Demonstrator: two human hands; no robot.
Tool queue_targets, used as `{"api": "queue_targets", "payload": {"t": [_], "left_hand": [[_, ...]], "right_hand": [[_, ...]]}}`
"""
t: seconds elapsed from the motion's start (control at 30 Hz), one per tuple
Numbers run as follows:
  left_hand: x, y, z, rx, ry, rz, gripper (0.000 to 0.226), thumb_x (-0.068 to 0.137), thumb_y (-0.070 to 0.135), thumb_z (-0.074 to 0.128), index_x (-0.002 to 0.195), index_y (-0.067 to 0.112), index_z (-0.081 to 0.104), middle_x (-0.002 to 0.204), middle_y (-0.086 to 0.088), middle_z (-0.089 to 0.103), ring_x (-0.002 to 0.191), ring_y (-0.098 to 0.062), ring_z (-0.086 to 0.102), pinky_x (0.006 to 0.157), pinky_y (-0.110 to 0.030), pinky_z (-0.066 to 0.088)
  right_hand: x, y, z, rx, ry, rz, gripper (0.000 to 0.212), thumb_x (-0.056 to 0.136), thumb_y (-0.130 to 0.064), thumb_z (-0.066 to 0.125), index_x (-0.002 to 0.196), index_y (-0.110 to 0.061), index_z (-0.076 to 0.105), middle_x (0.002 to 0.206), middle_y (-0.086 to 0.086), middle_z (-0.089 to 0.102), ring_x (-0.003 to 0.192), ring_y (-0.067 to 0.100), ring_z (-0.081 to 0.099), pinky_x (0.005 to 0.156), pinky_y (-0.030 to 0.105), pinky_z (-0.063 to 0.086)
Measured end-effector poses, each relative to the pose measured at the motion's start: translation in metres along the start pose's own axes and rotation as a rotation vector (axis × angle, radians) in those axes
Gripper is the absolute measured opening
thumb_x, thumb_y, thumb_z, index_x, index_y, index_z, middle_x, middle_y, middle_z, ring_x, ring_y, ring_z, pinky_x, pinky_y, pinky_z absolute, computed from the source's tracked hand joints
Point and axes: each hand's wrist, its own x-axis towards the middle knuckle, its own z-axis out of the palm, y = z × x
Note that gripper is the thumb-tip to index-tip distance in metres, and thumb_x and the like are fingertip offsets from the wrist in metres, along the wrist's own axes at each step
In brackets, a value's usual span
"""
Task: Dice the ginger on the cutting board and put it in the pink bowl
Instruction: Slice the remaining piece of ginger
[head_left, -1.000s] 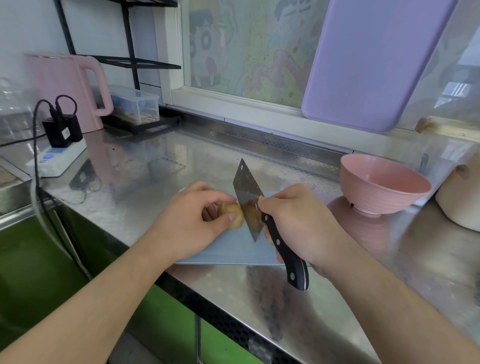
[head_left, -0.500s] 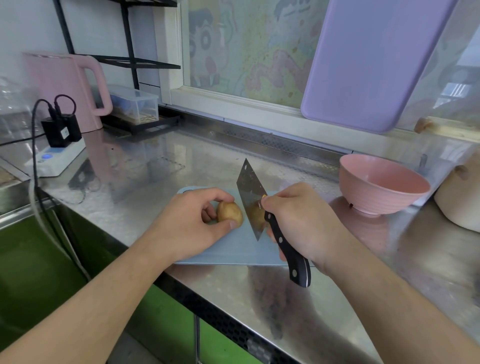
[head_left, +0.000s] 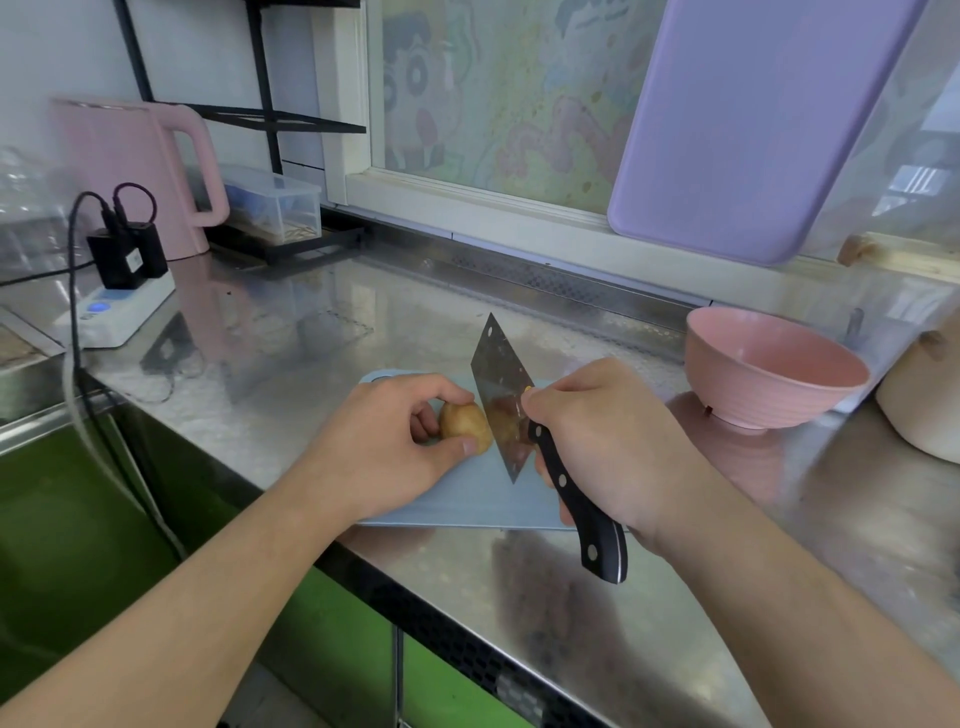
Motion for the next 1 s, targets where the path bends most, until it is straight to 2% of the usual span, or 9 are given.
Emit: {"api": "queue_targets", "payload": {"t": [0.1, 0.17, 0.23, 0.4, 0.57, 0.73, 0.83, 0.9, 1.0], "left_hand": [[0.0, 0.0, 0.001, -0.001, 0.006, -0.002, 0.031, 0.082, 0.041, 0.085, 0.11, 0.044, 0.074, 0.082, 0.011, 0.064, 0.075, -0.004, 0.061, 0.071, -0.015, 0.046], [0.001, 0.0, 0.002, 0.003, 0.013, -0.001, 0.031, 0.081, 0.041, 0.085, 0.11, 0.044, 0.074, 0.082, 0.011, 0.063, 0.074, -0.005, 0.06, 0.071, -0.017, 0.046], [0.0, 0.0, 0.002, 0.009, 0.016, -0.004, 0.031, 0.081, 0.042, 0.085, 0.11, 0.044, 0.073, 0.082, 0.012, 0.063, 0.075, -0.005, 0.06, 0.072, -0.018, 0.046], [0.0, 0.001, 0.002, 0.048, 0.025, 0.005, 0.031, 0.082, 0.042, 0.084, 0.111, 0.042, 0.073, 0.083, 0.013, 0.063, 0.076, -0.003, 0.062, 0.071, -0.014, 0.044], [0.0, 0.0, 0.001, 0.063, 0.024, 0.019, 0.03, 0.082, 0.042, 0.085, 0.109, 0.042, 0.072, 0.083, 0.014, 0.063, 0.077, -0.003, 0.062, 0.075, -0.018, 0.049], [0.001, -0.001, 0.002, 0.051, 0.03, 0.031, 0.027, 0.08, 0.041, 0.086, 0.103, 0.04, 0.073, 0.08, 0.012, 0.063, 0.073, -0.005, 0.06, 0.074, -0.022, 0.052], [0.001, -0.001, 0.002, 0.045, 0.026, 0.044, 0.023, 0.081, 0.04, 0.085, 0.1, 0.04, 0.073, 0.079, 0.011, 0.063, 0.071, -0.005, 0.059, 0.073, -0.023, 0.052], [0.0, 0.0, 0.001, 0.042, 0.02, 0.051, 0.022, 0.081, 0.041, 0.083, 0.1, 0.04, 0.072, 0.079, 0.01, 0.064, 0.071, -0.006, 0.06, 0.072, -0.023, 0.053], [0.0, 0.0, 0.001, 0.028, 0.021, 0.044, 0.017, 0.085, 0.044, 0.077, 0.101, 0.043, 0.073, 0.078, 0.01, 0.065, 0.071, -0.005, 0.061, 0.07, -0.024, 0.052]], "right_hand": [[0.001, 0.0, 0.003, -0.107, 0.026, -0.08, 0.035, 0.101, -0.013, 0.054, 0.084, 0.017, 0.059, 0.067, 0.027, 0.054, 0.048, 0.035, 0.052, 0.049, 0.039, 0.052], [0.001, -0.001, 0.006, -0.192, 0.036, -0.146, 0.035, 0.103, -0.02, 0.054, 0.096, 0.011, 0.07, 0.085, 0.03, 0.07, 0.075, 0.045, 0.07, 0.072, 0.051, 0.063], [0.001, -0.004, 0.006, -0.261, 0.031, -0.162, 0.035, 0.104, -0.021, 0.053, 0.1, 0.008, 0.072, 0.094, 0.029, 0.074, 0.088, 0.045, 0.074, 0.081, 0.054, 0.063], [0.005, -0.015, 0.001, -0.378, 0.007, -0.139, 0.034, 0.107, -0.019, 0.052, 0.107, 0.008, 0.072, 0.104, 0.028, 0.075, 0.097, 0.043, 0.074, 0.086, 0.047, 0.063], [0.009, -0.019, 0.011, -0.401, -0.017, -0.127, 0.031, 0.106, -0.015, 0.051, 0.108, 0.008, 0.071, 0.105, 0.027, 0.074, 0.099, 0.042, 0.075, 0.087, 0.048, 0.063], [0.013, -0.01, 0.025, -0.41, 0.032, -0.14, 0.026, 0.106, -0.023, 0.047, 0.093, -0.007, 0.064, 0.093, 0.02, 0.071, 0.088, 0.039, 0.074, 0.08, 0.044, 0.064], [0.012, -0.007, 0.028, -0.405, 0.038, -0.149, 0.027, 0.106, -0.023, 0.045, 0.089, -0.007, 0.06, 0.086, 0.016, 0.064, 0.076, 0.032, 0.063, 0.079, 0.042, 0.061], [0.011, -0.007, 0.027, -0.41, 0.03, -0.143, 0.028, 0.106, -0.022, 0.045, 0.091, -0.006, 0.062, 0.088, 0.017, 0.065, 0.079, 0.032, 0.065, 0.081, 0.044, 0.062], [0.005, -0.01, 0.02, -0.443, 0.011, -0.142, 0.03, 0.106, -0.018, 0.047, 0.1, 0.001, 0.069, 0.1, 0.025, 0.073, 0.093, 0.039, 0.073, 0.086, 0.047, 0.062]]}}
